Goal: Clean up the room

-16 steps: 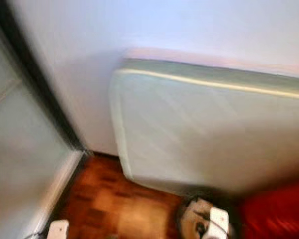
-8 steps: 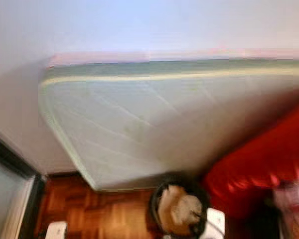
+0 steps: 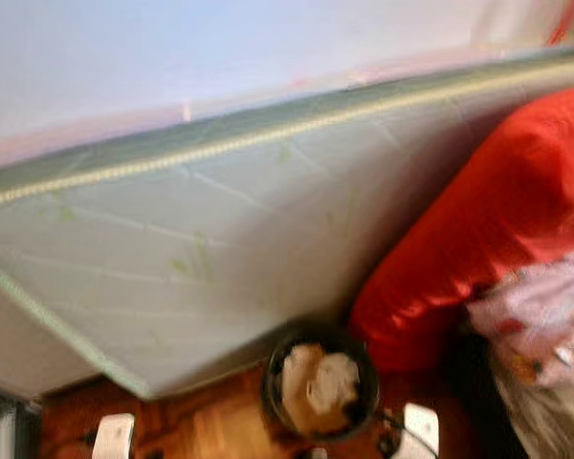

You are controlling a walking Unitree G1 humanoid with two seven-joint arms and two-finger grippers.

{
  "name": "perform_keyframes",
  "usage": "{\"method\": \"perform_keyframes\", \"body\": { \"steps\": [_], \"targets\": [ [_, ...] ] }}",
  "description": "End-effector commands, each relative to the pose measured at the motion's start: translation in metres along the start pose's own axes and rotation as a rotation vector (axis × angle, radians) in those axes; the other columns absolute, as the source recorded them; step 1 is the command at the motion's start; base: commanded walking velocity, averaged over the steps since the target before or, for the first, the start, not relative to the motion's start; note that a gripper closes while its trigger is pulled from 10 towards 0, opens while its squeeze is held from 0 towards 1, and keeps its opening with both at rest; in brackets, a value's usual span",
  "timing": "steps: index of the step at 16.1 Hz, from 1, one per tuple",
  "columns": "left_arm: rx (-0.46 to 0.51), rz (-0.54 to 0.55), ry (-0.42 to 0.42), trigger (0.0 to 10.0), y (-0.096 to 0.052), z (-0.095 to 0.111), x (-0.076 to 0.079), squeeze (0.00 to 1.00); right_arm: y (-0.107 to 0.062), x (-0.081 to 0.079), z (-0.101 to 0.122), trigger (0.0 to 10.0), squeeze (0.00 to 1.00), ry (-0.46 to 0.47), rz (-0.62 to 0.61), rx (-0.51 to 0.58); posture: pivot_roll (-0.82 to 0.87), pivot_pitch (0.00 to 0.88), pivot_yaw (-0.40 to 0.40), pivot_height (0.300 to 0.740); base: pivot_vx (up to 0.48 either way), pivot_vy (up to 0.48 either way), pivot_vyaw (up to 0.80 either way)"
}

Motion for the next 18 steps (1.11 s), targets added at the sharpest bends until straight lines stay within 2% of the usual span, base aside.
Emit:
{"method": "perform_keyframes", "body": {
  "steps": [1, 11, 13, 18],
  "targets": [
    [0.078, -0.092, 0.157, 10.0, 0.0218, 0.0769, 0.0628, 0.00, 0.0109, 0.0041, 0.0500, 10.0, 0.00, 0.038, 0.018, 0.002, 0.02, 0.000, -0.007, 0.740, 0.000, 0.000, -0.77],
    [0.076, -0.090, 0.158, 10.0, 0.0218, 0.0774, 0.0617, 0.00, 0.0110, 0.0030, 0.0506, 10.0, 0.00, 0.043, 0.020, 0.009, 0.01, 0.000, -0.008, 0.740, 0.000, 0.000, -0.76],
    [0.078, -0.092, 0.172, 10.0, 0.0218, 0.0783, 0.0619, 0.00, 0.0111, 0.0028, 0.0513, 10.0, 0.00, 0.057, 0.017, 0.015, 0.01, 0.000, -0.008, 0.740, 0.000, 0.000, 0.00],
    [0.079, -0.092, 0.181, 10.0, 0.0219, 0.0790, 0.0621, 0.00, 0.0111, 0.0029, 0.0520, 10.0, 0.00, 0.067, 0.013, 0.020, 0.01, 0.000, -0.009, 0.740, 0.000, -0.418, 0.00]
  ]
}}
Point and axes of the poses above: a point about 5 cm out from each wrist's last joint towards the gripper, its own y axis pointing out of the wrist towards the gripper, its own z axis along the axis of the wrist's last joint, x = y × z, the point moved 1 cm from there along y, pointing out of the wrist towards the gripper, and after that the axes turned 10 degrees about -y, right-handed, at the moved point
